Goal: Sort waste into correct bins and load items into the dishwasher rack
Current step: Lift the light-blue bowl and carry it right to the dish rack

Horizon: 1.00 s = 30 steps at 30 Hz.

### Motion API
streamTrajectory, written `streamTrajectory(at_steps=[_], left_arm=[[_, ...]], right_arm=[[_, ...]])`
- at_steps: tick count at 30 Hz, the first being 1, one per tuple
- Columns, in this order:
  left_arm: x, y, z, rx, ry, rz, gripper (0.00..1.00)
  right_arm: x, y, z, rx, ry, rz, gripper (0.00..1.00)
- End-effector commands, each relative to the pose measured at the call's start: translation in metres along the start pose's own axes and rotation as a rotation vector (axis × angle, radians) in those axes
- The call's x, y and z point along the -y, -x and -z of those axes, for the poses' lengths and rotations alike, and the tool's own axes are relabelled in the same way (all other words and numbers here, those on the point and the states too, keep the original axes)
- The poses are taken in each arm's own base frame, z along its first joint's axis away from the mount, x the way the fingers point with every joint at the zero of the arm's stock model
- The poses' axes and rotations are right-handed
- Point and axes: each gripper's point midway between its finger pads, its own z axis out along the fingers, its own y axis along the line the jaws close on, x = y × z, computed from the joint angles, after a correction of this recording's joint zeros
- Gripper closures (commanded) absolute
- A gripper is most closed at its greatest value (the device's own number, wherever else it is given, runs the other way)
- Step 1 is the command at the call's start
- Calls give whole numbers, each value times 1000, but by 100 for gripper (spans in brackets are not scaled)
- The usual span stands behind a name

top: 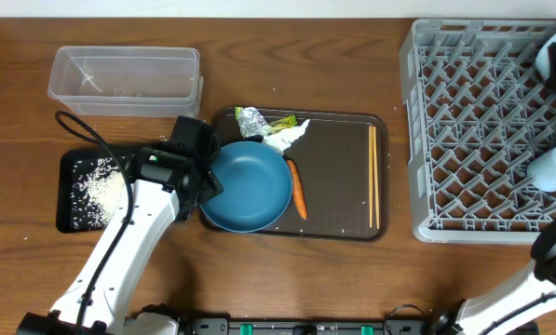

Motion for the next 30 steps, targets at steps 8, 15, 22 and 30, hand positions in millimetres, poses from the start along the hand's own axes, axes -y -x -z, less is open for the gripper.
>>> streamTrajectory(at_steps=[8, 15, 22, 30], left_arm=[[-1, 8, 7, 32, -4, 20, 2], [-1, 8, 7, 32, -4, 20, 2], [-1, 8, 7, 32, -4, 20, 2], [-1, 8, 7, 32, -4, 20, 2]], right_arm=[[23, -18, -1, 2, 84, -136, 94], [44, -11, 18, 24, 50, -154, 87], [65, -6, 37, 44, 7, -181, 92], [85, -4, 56, 59, -38, -247, 93]])
